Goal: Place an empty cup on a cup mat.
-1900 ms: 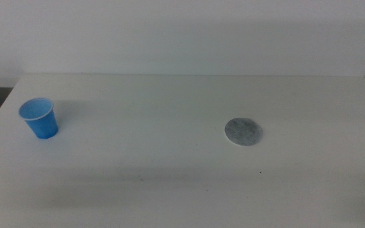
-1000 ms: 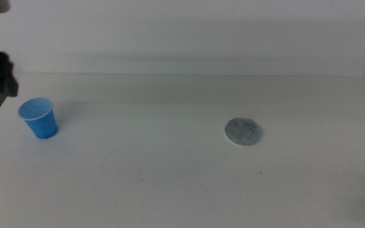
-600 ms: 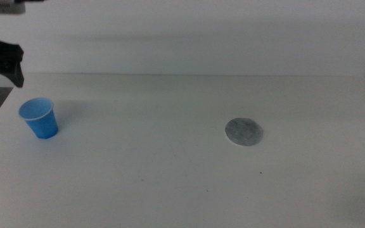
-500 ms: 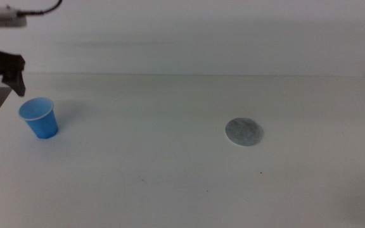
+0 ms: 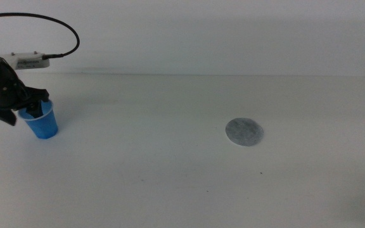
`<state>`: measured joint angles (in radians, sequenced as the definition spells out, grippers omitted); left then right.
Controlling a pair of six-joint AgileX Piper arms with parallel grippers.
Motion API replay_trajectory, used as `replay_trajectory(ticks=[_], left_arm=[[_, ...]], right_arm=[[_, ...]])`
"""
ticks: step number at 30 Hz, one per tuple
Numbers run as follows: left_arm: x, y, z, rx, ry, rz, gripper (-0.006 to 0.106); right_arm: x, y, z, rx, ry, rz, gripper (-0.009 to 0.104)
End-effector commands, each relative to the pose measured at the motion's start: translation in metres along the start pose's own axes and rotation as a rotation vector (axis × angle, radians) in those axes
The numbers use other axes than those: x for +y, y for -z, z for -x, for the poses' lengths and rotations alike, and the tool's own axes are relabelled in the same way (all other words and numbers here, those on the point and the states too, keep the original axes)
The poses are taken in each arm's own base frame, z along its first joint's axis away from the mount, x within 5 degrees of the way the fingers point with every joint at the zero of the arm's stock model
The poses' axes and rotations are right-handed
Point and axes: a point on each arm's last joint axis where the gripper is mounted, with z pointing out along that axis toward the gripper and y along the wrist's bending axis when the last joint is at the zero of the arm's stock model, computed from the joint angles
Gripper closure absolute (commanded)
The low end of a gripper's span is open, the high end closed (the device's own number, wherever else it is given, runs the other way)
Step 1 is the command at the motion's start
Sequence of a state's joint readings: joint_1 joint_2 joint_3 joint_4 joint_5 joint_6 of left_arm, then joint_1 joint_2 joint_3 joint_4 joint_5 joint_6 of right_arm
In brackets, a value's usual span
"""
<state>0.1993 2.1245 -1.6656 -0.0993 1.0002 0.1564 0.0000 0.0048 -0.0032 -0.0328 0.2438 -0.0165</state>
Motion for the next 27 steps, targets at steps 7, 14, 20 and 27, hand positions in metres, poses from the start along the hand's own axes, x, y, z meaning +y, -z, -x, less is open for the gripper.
replay_trajectory(ticks=[7,14,20,27], left_arm=[[-0.022,0.018,0.003,-0.029,0.044,-0.071,0.102],[-0.142,0.054,0.000,-0.045,-0.096,-0.211,0.102],[-0.289,0.061,-0.036,-0.050,-0.217,-0.336,0.102],[-0.395,0.054,-0.061,-0.096,-0.334,-0.387,0.102]], right_arm=[[0.000,0.000,0.000,-0.007,0.010,-0.002,0.002],[0.000,0.000,0.000,-0.007,0.010,-0.002,0.002],[0.000,0.000,0.000,-0.007,0.010,-0.002,0.002],[0.000,0.000,0.000,-0.007,0.010,-0.002,0.002]])
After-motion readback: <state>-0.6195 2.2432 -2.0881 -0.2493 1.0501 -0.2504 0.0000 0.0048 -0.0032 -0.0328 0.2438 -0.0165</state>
